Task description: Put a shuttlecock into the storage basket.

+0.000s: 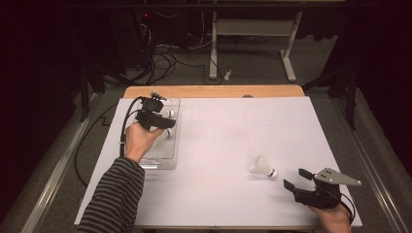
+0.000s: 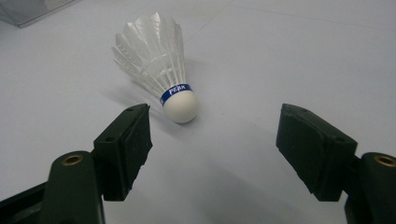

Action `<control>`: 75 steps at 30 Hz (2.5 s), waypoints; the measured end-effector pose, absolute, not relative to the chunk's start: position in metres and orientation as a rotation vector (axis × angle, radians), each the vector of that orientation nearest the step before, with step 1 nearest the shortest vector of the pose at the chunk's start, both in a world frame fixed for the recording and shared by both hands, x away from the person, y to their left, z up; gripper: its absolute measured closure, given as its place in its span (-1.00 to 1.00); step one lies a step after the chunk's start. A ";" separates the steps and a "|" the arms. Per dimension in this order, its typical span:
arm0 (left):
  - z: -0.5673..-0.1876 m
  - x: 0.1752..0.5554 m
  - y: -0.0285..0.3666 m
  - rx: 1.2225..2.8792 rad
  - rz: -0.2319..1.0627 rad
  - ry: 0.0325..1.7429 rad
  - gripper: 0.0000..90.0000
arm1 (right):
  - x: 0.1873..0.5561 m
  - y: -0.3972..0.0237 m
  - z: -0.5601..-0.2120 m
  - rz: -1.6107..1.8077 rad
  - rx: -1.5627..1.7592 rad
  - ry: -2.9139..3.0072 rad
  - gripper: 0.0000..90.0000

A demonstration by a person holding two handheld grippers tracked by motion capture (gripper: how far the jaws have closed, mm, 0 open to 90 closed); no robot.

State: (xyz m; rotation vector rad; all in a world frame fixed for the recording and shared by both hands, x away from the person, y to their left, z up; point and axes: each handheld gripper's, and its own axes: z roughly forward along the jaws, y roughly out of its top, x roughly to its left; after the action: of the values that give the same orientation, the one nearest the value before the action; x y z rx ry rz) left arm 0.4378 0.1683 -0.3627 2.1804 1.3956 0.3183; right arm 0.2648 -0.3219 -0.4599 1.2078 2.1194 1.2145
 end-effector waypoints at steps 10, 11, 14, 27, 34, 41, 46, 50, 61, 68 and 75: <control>-0.363 0.429 0.170 2.163 0.295 1.375 -0.08 | 0.265 -0.322 -0.460 1.214 1.208 2.119 -0.40; -0.363 0.428 0.170 2.162 0.295 1.372 -0.08 | 0.265 -0.322 -0.460 1.214 1.207 2.119 -0.40; -0.363 0.425 0.170 2.160 0.298 1.362 -0.06 | 0.265 -0.322 -0.460 1.216 1.206 2.118 -0.40; -0.363 0.414 0.170 2.152 0.295 1.330 -0.08 | 0.265 -0.322 -0.460 1.215 1.207 2.121 -0.40; -0.362 0.408 0.170 2.145 0.326 1.313 -0.10 | 0.265 -0.322 -0.460 1.214 1.207 2.122 -0.40; -0.363 0.401 0.170 2.133 0.333 1.290 -0.10 | 0.265 -0.321 -0.460 1.210 1.209 2.127 -0.40; -0.364 0.397 0.171 2.116 0.328 1.287 -0.09 | 0.265 -0.322 -0.460 1.211 1.209 2.126 -0.40; -0.365 0.393 0.171 2.116 0.331 1.277 -0.09 | 0.265 -0.321 -0.460 1.211 1.210 2.127 -0.40; -0.370 0.385 0.173 2.108 0.321 1.262 -0.09 | 0.265 -0.321 -0.460 1.212 1.209 2.126 -0.40; -0.371 0.380 0.175 2.098 0.312 1.254 -0.09 | 0.265 -0.321 -0.460 1.210 1.208 2.128 -0.40; -0.373 0.376 0.176 2.092 0.309 1.246 -0.09 | 0.265 -0.321 -0.460 1.209 1.208 2.130 -0.40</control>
State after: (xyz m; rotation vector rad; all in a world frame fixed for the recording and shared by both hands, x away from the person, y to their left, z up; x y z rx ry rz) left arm 0.3757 0.1762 -0.3727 2.0918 1.2459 0.3086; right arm 0.2650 -0.3211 -0.4604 1.2080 2.1296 1.2089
